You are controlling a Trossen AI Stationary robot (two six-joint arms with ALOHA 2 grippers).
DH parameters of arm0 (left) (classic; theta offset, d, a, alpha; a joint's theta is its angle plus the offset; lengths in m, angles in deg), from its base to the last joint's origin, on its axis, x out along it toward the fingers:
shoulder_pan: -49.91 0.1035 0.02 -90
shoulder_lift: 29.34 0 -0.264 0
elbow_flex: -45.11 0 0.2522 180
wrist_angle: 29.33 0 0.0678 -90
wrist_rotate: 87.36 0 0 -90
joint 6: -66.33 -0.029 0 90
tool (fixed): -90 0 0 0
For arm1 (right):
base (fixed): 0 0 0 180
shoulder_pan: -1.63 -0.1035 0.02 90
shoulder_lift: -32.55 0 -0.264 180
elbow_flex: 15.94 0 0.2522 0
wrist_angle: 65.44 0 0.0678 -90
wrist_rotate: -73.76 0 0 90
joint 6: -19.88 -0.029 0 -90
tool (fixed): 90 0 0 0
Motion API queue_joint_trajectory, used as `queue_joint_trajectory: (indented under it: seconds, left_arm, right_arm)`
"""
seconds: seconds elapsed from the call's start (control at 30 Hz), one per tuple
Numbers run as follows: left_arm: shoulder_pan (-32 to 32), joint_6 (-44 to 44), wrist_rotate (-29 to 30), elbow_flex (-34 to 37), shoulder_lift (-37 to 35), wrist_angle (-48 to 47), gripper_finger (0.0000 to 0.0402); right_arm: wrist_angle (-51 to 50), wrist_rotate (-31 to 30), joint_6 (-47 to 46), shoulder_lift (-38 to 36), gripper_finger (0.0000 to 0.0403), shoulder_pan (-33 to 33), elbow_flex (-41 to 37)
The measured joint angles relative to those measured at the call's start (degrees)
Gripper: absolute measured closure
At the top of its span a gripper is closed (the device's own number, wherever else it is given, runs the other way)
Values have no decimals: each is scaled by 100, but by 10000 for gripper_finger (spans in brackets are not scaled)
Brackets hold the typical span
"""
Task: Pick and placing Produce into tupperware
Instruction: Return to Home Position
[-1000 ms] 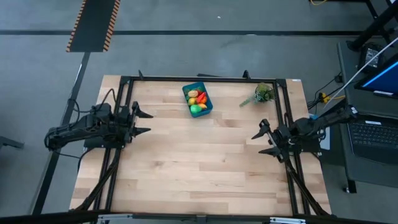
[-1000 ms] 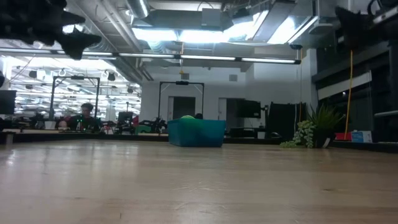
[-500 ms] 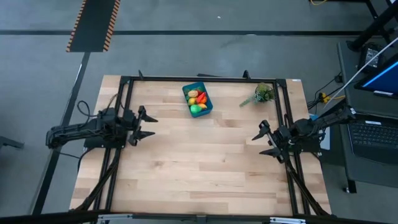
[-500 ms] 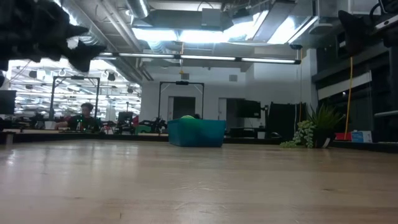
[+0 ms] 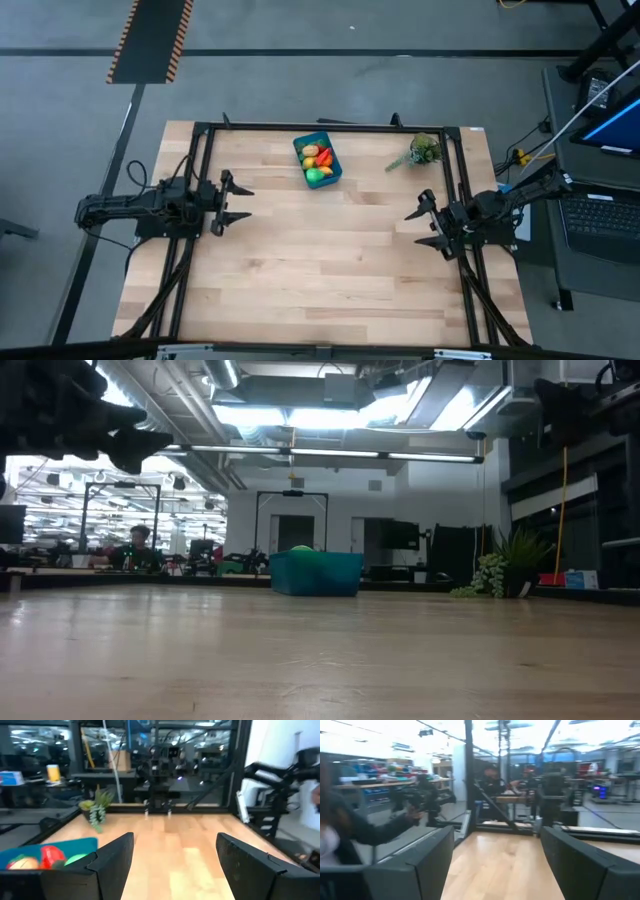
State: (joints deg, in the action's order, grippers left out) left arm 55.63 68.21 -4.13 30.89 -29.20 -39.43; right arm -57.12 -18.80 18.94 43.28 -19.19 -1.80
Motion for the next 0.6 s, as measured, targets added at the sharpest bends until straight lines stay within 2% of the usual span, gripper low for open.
queue_joint_trajectory:
  seconds: [0.2,0.43,0.6]
  left_arm:
    - [-383,-112,959,-1,50,-289,126]
    - [-540,-243,1029,-1,59,-274,126]
    - [-540,-245,1030,-1,59,-274,126]
  right_arm:
    - [-63,-300,10,1,104,2,0]
    - [-96,-311,-4,3,104,2,0]
    - [-144,-510,388,3,104,2,0]
